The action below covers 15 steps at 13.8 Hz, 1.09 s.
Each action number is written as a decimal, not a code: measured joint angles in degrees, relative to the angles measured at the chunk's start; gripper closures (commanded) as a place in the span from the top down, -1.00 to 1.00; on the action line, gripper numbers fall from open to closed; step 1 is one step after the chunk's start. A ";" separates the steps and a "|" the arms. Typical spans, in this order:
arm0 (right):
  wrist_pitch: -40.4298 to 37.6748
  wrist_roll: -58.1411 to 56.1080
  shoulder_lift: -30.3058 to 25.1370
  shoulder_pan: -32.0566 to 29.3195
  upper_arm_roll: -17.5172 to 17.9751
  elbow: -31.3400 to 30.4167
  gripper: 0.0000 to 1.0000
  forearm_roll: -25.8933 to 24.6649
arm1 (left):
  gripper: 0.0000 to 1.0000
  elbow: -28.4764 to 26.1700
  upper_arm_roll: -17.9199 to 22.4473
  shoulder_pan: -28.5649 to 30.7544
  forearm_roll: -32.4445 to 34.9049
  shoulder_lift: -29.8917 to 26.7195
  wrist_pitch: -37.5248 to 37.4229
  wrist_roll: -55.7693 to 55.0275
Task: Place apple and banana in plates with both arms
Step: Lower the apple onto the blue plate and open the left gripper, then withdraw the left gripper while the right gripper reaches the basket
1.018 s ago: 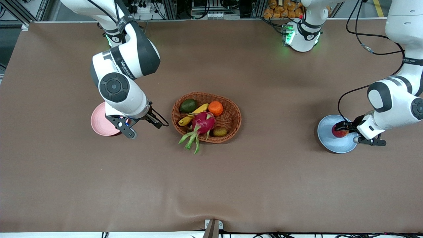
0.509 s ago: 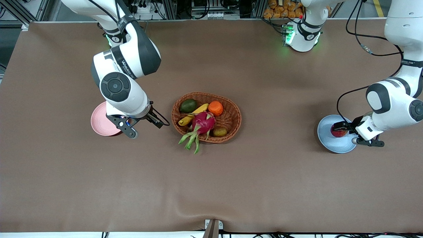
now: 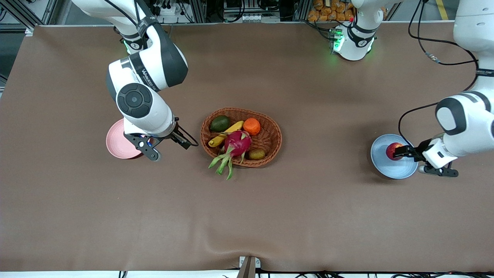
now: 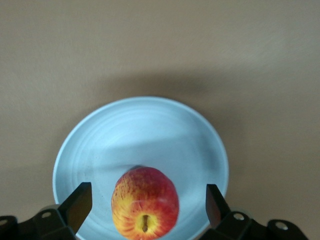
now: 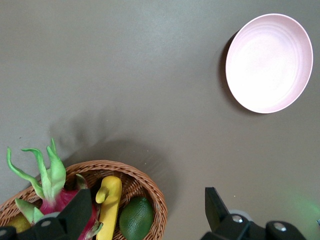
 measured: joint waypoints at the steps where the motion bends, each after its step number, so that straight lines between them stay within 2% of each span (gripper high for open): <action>1: -0.02 0.00 -0.01 0.00 0.00 0.00 1.00 0.00 | 1.00 2.07 -0.14 -0.11 0.00 -0.36 -2.35 0.00; 4: -0.22 0.00 -0.01 0.00 -0.01 0.00 1.00 0.00 | 1.00 6.19 -0.26 -0.49 0.00 -1.43 -6.97 0.00; 11: -0.30 0.00 0.00 -0.04 -0.05 0.00 1.00 0.00 | 1.00 11.56 -1.82 -1.67 0.00 -1.56 -13.43 -3.80; 15: -0.34 0.00 0.00 -0.12 -0.09 0.00 1.00 0.00 | 1.00 13.50 0.60 -7.88 4.31 -4.27 -16.99 -12.06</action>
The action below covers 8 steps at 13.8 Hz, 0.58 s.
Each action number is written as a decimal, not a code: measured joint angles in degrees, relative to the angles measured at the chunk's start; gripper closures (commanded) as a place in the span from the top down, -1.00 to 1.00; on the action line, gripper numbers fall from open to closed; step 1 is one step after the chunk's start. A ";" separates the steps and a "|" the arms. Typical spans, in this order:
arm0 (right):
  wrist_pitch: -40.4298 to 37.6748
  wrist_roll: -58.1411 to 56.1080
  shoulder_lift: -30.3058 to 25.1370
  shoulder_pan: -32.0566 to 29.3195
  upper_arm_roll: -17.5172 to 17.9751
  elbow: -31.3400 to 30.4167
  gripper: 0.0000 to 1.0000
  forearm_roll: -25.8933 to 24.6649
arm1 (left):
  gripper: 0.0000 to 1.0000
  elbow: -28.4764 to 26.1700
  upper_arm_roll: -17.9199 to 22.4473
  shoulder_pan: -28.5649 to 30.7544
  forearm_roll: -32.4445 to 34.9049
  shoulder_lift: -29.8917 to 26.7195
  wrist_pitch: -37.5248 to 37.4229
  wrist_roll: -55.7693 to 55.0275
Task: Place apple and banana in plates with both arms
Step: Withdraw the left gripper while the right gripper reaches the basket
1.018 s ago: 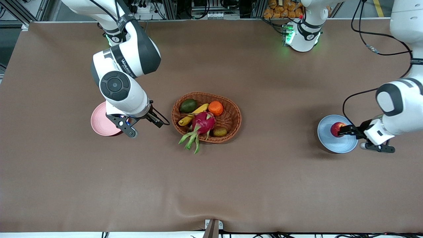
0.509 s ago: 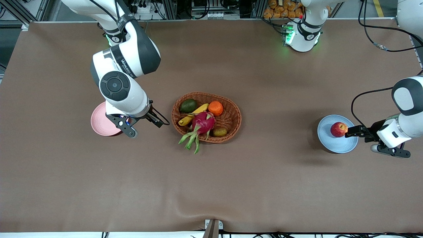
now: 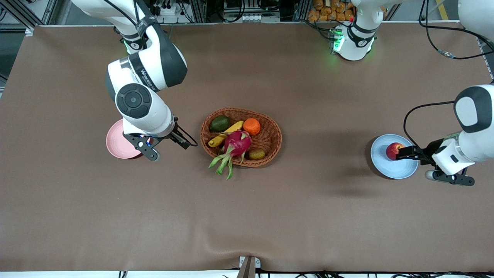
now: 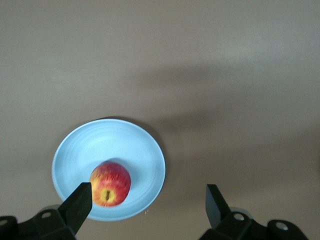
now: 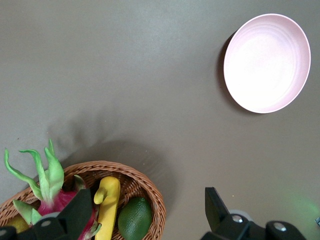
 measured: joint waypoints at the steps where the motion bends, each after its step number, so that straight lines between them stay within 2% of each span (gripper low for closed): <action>1: 0.00 0.00 0.00 -0.01 0.00 0.00 1.00 0.00 | 1.00 0.16 0.49 -1.13 1.46 -1.44 -0.62 -1.53; 2: 0.00 0.00 0.00 -0.03 -0.01 0.00 1.00 0.00 | 1.00 0.19 1.36 -2.09 2.17 -2.79 -1.02 -2.23; 5: 0.00 0.00 0.00 -0.05 -0.04 0.00 1.00 0.00 | 1.00 0.40 7.25 -5.75 2.46 -5.52 -1.93 -2.57; 8: 0.00 -0.02 0.00 -0.06 -0.06 0.02 1.00 -0.04 | 1.00 1.32 8.52 -6.22 2.46 -7.45 -7.33 -6.23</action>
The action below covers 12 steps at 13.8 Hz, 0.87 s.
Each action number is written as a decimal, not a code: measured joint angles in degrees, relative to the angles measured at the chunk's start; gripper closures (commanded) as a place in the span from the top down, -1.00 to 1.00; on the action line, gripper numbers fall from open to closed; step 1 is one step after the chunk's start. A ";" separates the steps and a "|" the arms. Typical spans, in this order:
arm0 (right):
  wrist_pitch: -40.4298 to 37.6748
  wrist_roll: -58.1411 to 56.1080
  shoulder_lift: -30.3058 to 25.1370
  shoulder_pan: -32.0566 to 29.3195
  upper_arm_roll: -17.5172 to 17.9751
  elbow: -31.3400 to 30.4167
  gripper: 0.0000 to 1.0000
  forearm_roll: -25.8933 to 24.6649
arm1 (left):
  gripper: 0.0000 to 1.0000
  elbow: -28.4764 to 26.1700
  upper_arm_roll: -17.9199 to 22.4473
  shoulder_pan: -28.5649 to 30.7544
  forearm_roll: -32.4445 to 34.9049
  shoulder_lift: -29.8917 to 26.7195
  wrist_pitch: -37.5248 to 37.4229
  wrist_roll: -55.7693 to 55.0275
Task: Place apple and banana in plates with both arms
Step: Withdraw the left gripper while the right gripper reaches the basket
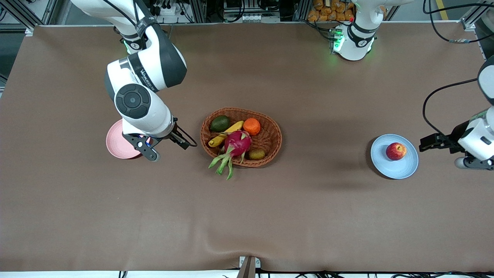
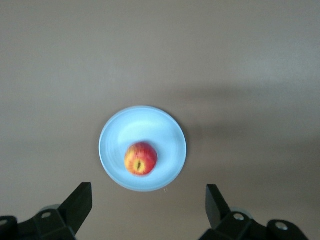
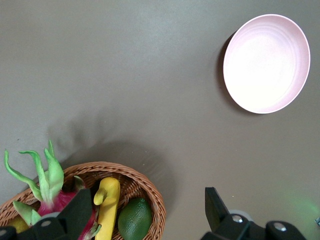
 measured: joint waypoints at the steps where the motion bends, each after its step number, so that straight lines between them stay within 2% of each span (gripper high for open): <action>1: 0.03 -0.01 0.00 0.00 -0.01 0.01 1.00 -0.01 | 1.00 0.24 -0.01 -0.18 0.00 -1.27 -2.84 -1.92; 6: 3.94 0.07 0.05 0.70 0.33 -0.02 1.00 0.02 | 1.00 0.38 0.27 0.25 0.00 -11.41 -13.74 -4.52; 9: 8.97 3.02 1.12 2.70 0.56 -0.30 1.00 0.00 | 1.00 0.22 0.34 0.47 0.01 -15.96 -16.86 -4.52; 12: 10.95 5.78 4.32 4.60 0.71 -0.55 1.00 0.00 | 1.00 -0.29 0.34 0.47 0.01 -18.22 -17.96 -4.52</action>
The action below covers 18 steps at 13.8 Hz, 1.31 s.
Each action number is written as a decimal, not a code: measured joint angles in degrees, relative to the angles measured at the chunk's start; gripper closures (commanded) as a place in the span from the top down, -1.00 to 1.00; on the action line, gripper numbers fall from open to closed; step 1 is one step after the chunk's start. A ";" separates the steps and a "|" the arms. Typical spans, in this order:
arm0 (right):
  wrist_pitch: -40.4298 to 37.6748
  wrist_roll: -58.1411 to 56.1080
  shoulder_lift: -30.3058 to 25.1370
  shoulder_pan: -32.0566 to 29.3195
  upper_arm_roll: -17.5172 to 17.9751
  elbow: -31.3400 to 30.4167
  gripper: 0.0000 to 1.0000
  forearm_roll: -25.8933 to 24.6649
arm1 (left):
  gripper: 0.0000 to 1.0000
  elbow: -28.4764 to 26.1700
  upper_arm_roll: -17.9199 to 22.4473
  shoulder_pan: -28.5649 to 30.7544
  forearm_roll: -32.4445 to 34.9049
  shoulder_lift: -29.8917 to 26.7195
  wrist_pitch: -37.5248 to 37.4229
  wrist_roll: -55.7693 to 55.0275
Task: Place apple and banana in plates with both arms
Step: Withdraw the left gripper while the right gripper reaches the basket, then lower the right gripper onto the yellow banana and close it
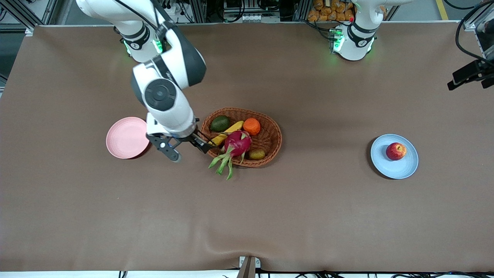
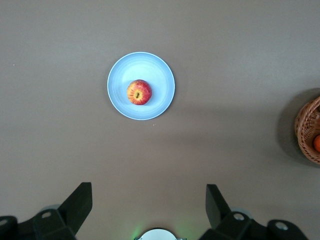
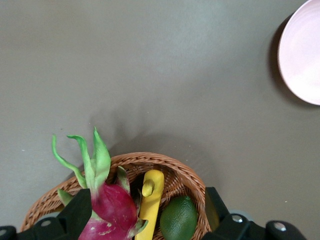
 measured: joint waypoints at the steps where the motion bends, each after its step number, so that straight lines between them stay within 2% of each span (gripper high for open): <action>1: 0.38 1.54 1.16 0.56 0.02 -0.03 1.00 0.00 | 1.00 0.00 0.00 0.00 0.00 -0.11 0.17 0.00; 3: 1.03 4.44 3.07 1.61 0.05 -0.08 0.93 0.00 | 1.00 -0.01 0.01 0.01 0.00 -0.07 0.76 0.00; 4: 1.05 5.22 3.91 2.17 0.06 -0.13 0.80 0.00 | 1.00 -0.03 0.01 0.03 0.00 -0.04 0.96 0.00; 8: 1.05 6.76 5.87 3.03 0.03 -0.28 0.50 0.00 | 1.00 -0.21 -0.31 0.11 0.00 0.78 2.08 0.00; 13: 1.47 7.11 7.99 3.03 -0.02 -0.32 0.28 0.00 | 1.00 -0.19 -3.19 1.11 1.99 0.83 2.31 0.00; 18: 2.55 7.22 9.08 3.04 -0.01 -0.31 -0.05 0.02 | 1.00 -0.02 -6.37 1.16 1.53 0.57 2.36 0.00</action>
